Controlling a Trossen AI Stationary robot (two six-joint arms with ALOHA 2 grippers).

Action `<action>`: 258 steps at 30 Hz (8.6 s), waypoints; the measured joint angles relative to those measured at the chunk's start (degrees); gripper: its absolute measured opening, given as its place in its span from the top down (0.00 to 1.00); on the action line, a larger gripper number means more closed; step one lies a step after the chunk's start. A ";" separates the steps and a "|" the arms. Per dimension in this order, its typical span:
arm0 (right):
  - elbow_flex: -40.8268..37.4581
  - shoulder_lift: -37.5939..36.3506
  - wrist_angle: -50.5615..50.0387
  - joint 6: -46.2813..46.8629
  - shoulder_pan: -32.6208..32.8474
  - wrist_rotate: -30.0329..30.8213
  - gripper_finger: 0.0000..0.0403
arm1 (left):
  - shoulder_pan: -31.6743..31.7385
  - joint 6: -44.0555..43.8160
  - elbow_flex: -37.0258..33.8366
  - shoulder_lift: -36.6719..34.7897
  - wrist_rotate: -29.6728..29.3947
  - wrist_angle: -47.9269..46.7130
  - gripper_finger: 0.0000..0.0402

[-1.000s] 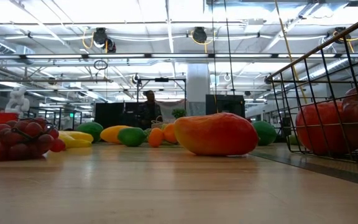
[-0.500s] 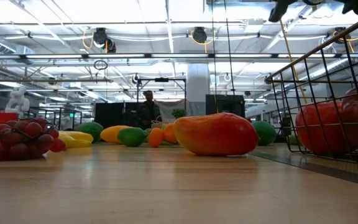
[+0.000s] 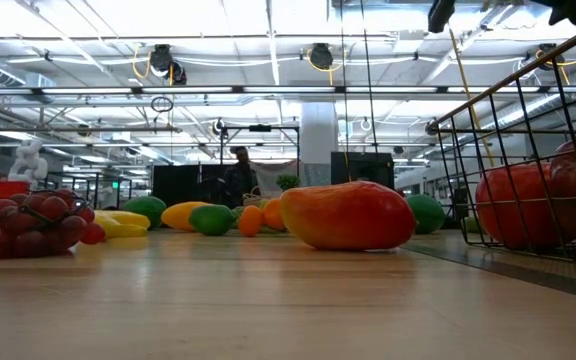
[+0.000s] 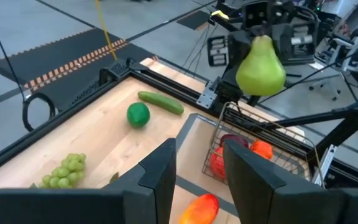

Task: Build produce basket
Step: Put the green pear into the wire basket, then put the orange mango into the wire basket

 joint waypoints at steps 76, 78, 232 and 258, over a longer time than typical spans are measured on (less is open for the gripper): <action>0.15 -1.92 12.37 -10.05 0.28 -4.35 0.63 | -0.01 -4.39 0.00 0.01 -3.59 0.04 0.67; 0.15 -1.92 12.37 -6.56 0.28 -4.35 0.63 | -0.02 -4.31 0.00 0.02 -3.65 0.04 0.67; 18.79 -3.11 -75.05 16.81 41.58 37.68 0.48 | -9.81 -20.03 -0.02 16.68 -4.00 1.35 0.67; 19.98 -8.47 -67.16 19.00 39.71 42.44 0.48 | -5.19 1.15 0.02 29.07 16.48 12.30 0.27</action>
